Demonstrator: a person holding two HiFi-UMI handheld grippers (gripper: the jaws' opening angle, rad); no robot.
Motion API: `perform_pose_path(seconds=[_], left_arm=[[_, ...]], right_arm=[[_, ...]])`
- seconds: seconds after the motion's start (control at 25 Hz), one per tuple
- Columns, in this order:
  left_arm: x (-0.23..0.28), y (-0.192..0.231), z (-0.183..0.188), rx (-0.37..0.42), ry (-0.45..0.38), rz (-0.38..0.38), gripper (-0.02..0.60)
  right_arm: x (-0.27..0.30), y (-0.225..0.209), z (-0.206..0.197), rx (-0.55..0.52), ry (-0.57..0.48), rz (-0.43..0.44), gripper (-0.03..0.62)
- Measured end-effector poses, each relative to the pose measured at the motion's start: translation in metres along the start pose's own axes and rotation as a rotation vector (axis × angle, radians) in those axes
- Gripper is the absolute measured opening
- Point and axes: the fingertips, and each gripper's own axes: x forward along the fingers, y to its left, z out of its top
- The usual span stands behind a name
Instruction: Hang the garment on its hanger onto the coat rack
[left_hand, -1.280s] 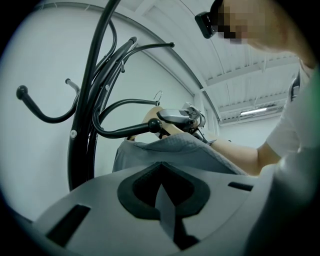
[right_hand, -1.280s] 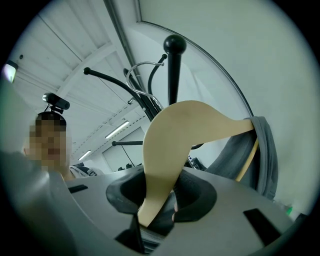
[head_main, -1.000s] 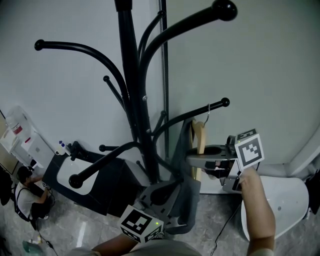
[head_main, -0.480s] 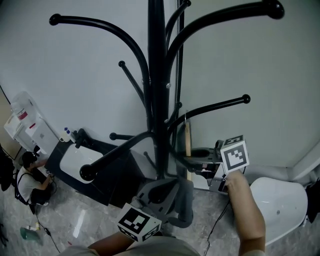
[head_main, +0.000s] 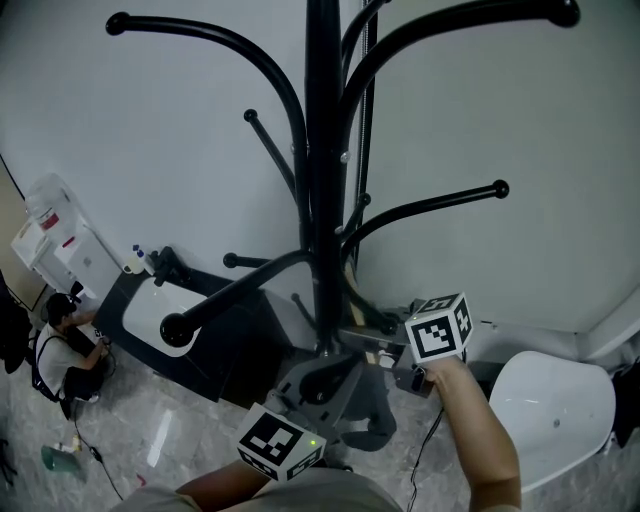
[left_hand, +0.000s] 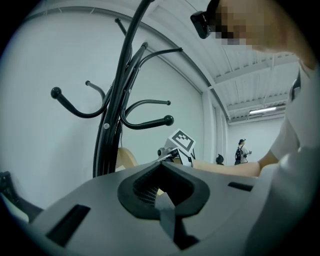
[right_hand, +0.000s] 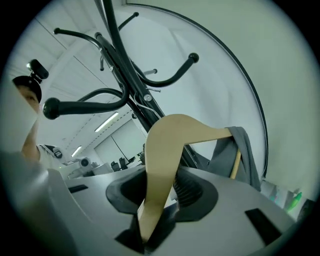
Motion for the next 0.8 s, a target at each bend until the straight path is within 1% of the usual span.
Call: perform_pose_path(seconds=[0.12, 0.24, 0.36, 0.48, 0.56, 0.68, 0.8], left_arm=[[0.001, -0.007, 0.000, 0.003, -0.002, -0.012, 0.005], [0.002, -0.013, -0.002, 0.002, 0.001, -0.027, 0.005], [0.004, -0.020, -0.004, -0.006, 0.004, -0.042, 0.005], [0.006, -0.032, -0.006, -0.015, 0.011, -0.065, 0.005], [0.009, -0.039, -0.008, -0.018, 0.021, -0.080, 0.005], [0.012, -0.050, -0.010, -0.015, 0.029, -0.099, 0.005], [0.013, -0.058, -0.009, -0.007, 0.027, -0.110, 0.005]], right_arm=[[-0.012, -0.002, 0.002, -0.020, -0.064, -0.036, 0.146], [-0.031, -0.003, -0.002, 0.024, -0.162, -0.073, 0.146], [-0.055, 0.001, -0.008, 0.038, -0.234, -0.140, 0.143], [-0.077, 0.011, -0.017, 0.044, -0.278, -0.196, 0.121], [-0.087, 0.018, -0.025, 0.046, -0.296, -0.227, 0.092], [-0.100, 0.030, -0.036, 0.034, -0.324, -0.281, 0.063], [-0.115, 0.044, -0.041, 0.013, -0.373, -0.327, 0.037]])
